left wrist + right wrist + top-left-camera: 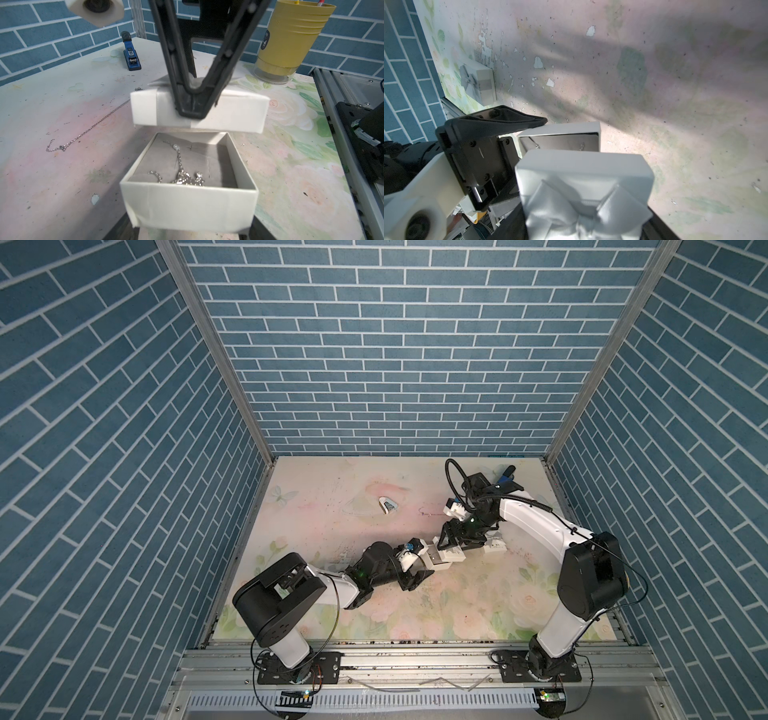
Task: Take the necklace out of the lift-off lid jewelry box
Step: Open the lid on the jewelry box, then place the lid at the center of the board.
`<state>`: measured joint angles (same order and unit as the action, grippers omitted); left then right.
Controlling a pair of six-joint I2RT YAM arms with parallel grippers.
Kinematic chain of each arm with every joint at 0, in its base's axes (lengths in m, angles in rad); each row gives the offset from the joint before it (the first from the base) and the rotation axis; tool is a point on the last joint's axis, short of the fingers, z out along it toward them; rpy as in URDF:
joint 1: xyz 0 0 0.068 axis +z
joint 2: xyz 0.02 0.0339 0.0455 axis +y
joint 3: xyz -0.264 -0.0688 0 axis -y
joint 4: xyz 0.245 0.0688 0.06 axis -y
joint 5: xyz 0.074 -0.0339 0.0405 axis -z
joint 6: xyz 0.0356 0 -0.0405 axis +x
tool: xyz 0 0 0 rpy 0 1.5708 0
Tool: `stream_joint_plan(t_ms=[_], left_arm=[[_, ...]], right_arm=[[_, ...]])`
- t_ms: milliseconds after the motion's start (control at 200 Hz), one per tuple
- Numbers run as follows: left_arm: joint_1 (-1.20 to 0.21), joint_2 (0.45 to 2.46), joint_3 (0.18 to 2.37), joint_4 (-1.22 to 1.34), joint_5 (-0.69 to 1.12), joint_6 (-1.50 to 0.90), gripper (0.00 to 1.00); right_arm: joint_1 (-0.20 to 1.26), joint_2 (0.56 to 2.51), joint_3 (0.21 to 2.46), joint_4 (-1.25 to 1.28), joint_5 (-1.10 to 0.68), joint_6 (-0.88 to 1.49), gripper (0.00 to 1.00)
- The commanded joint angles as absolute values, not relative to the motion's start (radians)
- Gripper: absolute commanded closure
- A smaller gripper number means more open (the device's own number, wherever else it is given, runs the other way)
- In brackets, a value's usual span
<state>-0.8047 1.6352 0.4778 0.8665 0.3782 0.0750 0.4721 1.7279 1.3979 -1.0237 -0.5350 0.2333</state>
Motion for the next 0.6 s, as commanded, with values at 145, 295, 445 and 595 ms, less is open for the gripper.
stream_joint_plan(t_ms=[145,295,445,595], left_arm=[[-0.805,1.629,0.46,0.868,0.363,0.077,0.37],[-0.805,1.625,0.458,0.865,0.358,0.077,0.37],[-0.805,1.62,0.459,0.853,0.356,0.081,0.37],[-0.805,1.613,0.459,0.835,0.351,0.094,0.37]], right_arm=[[0.41,1.736,1.42,-1.089,-0.435,0.182,0.27],[0.385,1.801,1.437,-1.071,-0.361,0.19,0.28],[0.379,1.898,1.495,-1.049,-0.297,0.197,0.28],[0.379,1.987,1.557,-1.034,-0.23,0.202,0.25]])
